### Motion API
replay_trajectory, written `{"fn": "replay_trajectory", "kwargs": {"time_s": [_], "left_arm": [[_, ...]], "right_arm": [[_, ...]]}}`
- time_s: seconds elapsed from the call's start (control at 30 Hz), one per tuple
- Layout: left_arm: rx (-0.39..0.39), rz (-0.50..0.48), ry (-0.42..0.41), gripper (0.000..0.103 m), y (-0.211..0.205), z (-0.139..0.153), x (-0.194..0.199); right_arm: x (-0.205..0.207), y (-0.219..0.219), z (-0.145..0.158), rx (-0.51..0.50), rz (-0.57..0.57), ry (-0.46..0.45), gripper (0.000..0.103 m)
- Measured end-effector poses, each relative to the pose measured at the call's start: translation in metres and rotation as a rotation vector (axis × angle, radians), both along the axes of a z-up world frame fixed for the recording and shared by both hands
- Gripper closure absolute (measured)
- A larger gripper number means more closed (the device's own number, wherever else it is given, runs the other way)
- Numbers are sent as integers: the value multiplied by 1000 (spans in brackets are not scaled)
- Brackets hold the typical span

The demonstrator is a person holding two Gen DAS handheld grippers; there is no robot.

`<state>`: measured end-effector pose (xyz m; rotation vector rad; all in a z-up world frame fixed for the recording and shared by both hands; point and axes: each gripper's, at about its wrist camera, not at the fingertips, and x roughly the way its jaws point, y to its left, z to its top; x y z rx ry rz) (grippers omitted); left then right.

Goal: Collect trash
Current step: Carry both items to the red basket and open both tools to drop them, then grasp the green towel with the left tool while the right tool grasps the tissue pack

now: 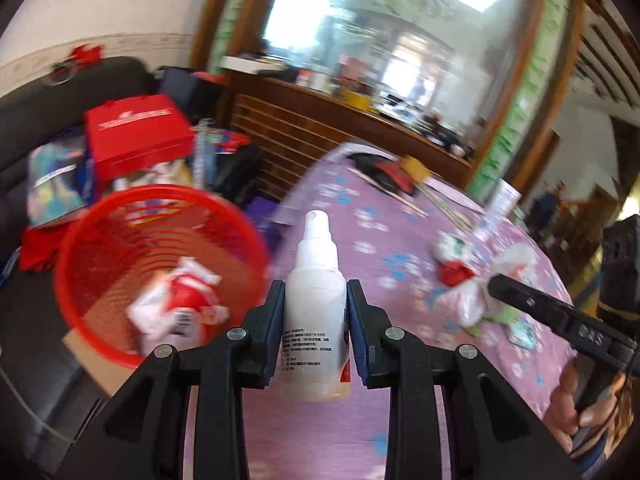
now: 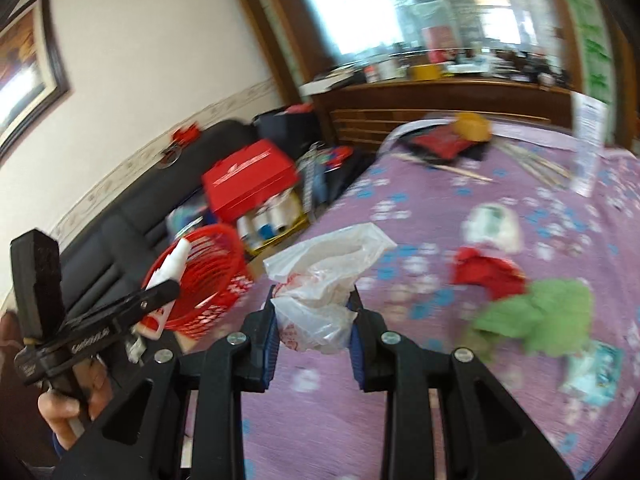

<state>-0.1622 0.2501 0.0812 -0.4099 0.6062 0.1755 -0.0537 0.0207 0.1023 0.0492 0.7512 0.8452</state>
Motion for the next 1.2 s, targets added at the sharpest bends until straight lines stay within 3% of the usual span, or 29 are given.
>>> {"fn": "replay_trajectory", "kwargs": {"time_s": [0.17, 0.37, 0.43, 0.5, 0.67, 0.87, 1.07, 1.2], "left_arm": [[-44, 95, 11, 0, 46, -9, -9], [-78, 196, 25, 0, 84, -23, -12], [-95, 231, 39, 0, 94, -27, -12], [-137, 241, 34, 0, 102, -30, -16], [-112, 190, 18, 0, 91, -30, -18], [-80, 56, 29, 0, 44, -26, 9], [-56, -108, 87, 0, -18, -31, 41], [-27, -217, 125, 0, -61, -31, 60]], "right_arm": [[-17, 80, 10, -32, 122, -27, 71], [-16, 164, 5, -68, 183, -38, 69], [-8, 180, 2, -62, 202, -28, 49], [0, 189, -2, -89, 187, -25, 46], [4, 157, -3, -32, 183, 6, 46], [7, 87, -10, -23, 122, 43, 46], [23, -3, -13, -30, -31, 34, 46], [51, -85, -12, -9, -214, 53, 46]]}}
